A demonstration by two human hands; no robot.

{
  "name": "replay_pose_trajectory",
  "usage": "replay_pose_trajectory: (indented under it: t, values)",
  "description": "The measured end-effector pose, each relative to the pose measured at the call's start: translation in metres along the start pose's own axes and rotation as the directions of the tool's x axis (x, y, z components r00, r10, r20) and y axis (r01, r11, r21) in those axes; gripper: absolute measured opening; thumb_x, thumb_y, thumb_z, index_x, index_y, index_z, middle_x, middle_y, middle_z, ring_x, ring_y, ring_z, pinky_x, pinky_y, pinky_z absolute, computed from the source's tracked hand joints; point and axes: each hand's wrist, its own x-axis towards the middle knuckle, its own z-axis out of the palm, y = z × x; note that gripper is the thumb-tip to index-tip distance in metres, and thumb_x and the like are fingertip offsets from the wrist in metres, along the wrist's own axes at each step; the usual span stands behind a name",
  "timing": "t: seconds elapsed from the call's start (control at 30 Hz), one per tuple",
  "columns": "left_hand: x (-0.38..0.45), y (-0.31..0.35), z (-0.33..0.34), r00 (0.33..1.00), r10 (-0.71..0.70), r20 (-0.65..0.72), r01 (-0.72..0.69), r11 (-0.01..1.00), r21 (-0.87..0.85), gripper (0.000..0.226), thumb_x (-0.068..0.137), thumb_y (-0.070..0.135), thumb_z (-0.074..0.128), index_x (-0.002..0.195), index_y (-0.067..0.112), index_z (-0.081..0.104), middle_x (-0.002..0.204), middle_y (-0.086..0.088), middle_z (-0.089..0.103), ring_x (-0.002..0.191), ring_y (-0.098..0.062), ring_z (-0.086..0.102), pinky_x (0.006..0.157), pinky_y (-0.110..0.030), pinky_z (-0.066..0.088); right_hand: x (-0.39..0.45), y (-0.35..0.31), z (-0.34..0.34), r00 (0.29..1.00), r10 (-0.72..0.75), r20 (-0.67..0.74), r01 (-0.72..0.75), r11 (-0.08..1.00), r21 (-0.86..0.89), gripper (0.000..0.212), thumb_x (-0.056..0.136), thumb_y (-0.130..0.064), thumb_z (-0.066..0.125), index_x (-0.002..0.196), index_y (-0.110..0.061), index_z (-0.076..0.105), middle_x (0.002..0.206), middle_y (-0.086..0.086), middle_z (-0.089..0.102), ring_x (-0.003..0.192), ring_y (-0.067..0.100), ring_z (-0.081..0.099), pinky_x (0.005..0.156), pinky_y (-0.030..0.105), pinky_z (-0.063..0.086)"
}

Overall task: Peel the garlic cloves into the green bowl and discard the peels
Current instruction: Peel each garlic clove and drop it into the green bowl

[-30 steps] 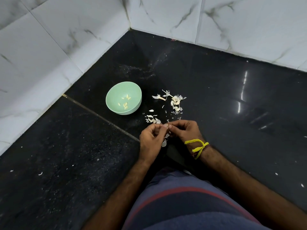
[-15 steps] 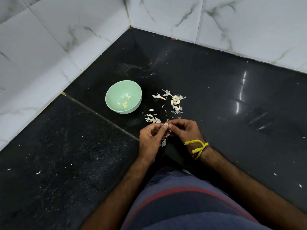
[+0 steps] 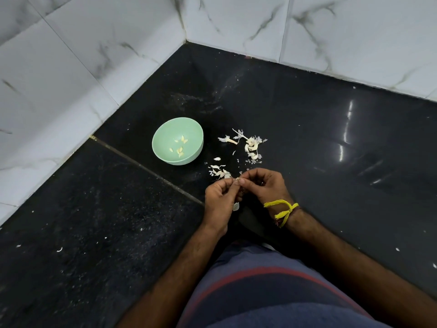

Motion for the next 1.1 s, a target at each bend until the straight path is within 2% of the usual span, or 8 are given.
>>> replay_pose_trajectory:
  t: [0.2,0.3,0.4,0.53,0.6,0.7,0.87,1.1]
  values:
    - [-0.002,-0.001,0.006,0.998,-0.037,-0.045,0.041,0.996,0.074,0.015,0.100,0.010,0.060,0.091,0.004,0.071,0.071,-0.003,0.068,0.062,-0.007,0.058,0.061,-0.020,0.049,-0.001,0.008,-0.001,0.998,-0.037,-0.041,0.031,0.992,-0.126,0.006,0.086,-0.005,0.072,0.092,-0.002,0.073,0.085,0.011,0.074,0.078,0.017,0.070,0.074,0.030,0.057]
    - [-0.002,-0.004,0.007,0.998,-0.020,-0.056,0.028,0.989,0.142,0.019,0.101,0.018,0.059,0.100,0.004,0.071,0.086,-0.011,0.075,0.078,-0.022,0.071,0.074,-0.036,0.059,0.000,0.009,0.004,0.995,-0.068,-0.079,0.048,0.970,-0.236,0.003,0.087,-0.006,0.071,0.088,-0.008,0.074,0.081,0.007,0.074,0.075,0.019,0.072,0.071,0.033,0.060]
    - [-0.002,-0.005,0.005,0.999,-0.009,-0.047,0.017,0.984,0.175,0.021,0.101,0.025,0.058,0.100,0.009,0.072,0.092,-0.012,0.076,0.093,-0.034,0.073,0.085,-0.047,0.060,0.001,0.010,0.008,0.989,-0.093,-0.115,0.053,0.950,-0.309,0.004,0.086,-0.009,0.070,0.085,-0.011,0.074,0.078,0.001,0.074,0.073,0.016,0.071,0.070,0.035,0.061]
    - [-0.002,-0.003,0.007,0.993,0.074,-0.090,-0.043,0.949,0.312,0.029,0.093,0.038,0.058,0.097,0.013,0.072,0.088,-0.008,0.075,0.087,-0.029,0.072,0.081,-0.047,0.060,-0.001,0.009,0.012,0.980,-0.146,-0.131,0.085,0.918,-0.386,0.005,0.085,-0.010,0.070,0.085,-0.013,0.075,0.077,-0.003,0.073,0.073,0.012,0.070,0.070,0.031,0.059]
    - [-0.002,-0.002,0.008,0.988,0.116,-0.101,-0.065,0.911,0.407,0.026,0.099,0.033,0.057,0.099,0.011,0.070,0.088,-0.006,0.073,0.082,-0.022,0.069,0.080,-0.048,0.058,-0.001,0.008,0.014,0.977,-0.167,-0.131,0.102,0.910,-0.402,0.006,0.085,-0.010,0.071,0.085,-0.013,0.075,0.078,-0.003,0.073,0.074,0.011,0.069,0.071,0.031,0.058]
    - [-0.002,0.000,0.010,0.981,0.151,-0.119,-0.076,0.873,0.481,0.023,0.102,0.027,0.055,0.099,0.007,0.067,0.089,-0.007,0.071,0.084,-0.025,0.067,0.080,-0.049,0.055,-0.003,0.008,0.014,0.975,-0.175,-0.139,0.108,0.913,-0.395,0.006,0.085,-0.011,0.070,0.087,-0.013,0.075,0.080,-0.003,0.073,0.076,0.010,0.070,0.073,0.032,0.059]
    - [-0.001,0.004,0.012,0.987,0.109,-0.119,-0.042,0.885,0.463,0.033,0.098,0.040,0.051,0.096,0.011,0.068,0.084,-0.004,0.070,0.079,-0.022,0.066,0.077,-0.049,0.056,-0.005,0.005,0.015,0.977,-0.145,-0.157,0.086,0.939,-0.334,0.007,0.087,-0.010,0.070,0.088,-0.014,0.076,0.081,-0.004,0.074,0.077,0.009,0.071,0.075,0.031,0.059]
    - [-0.002,0.004,0.013,0.967,0.149,-0.206,-0.039,0.888,0.458,0.024,0.102,0.024,0.056,0.091,0.005,0.064,0.080,-0.006,0.066,0.076,-0.023,0.062,0.072,-0.040,0.051,0.000,-0.001,0.013,0.991,-0.007,-0.134,-0.012,0.989,-0.147,0.004,0.084,-0.011,0.076,0.087,-0.009,0.076,0.081,0.007,0.075,0.080,0.026,0.073,0.078,0.045,0.060]
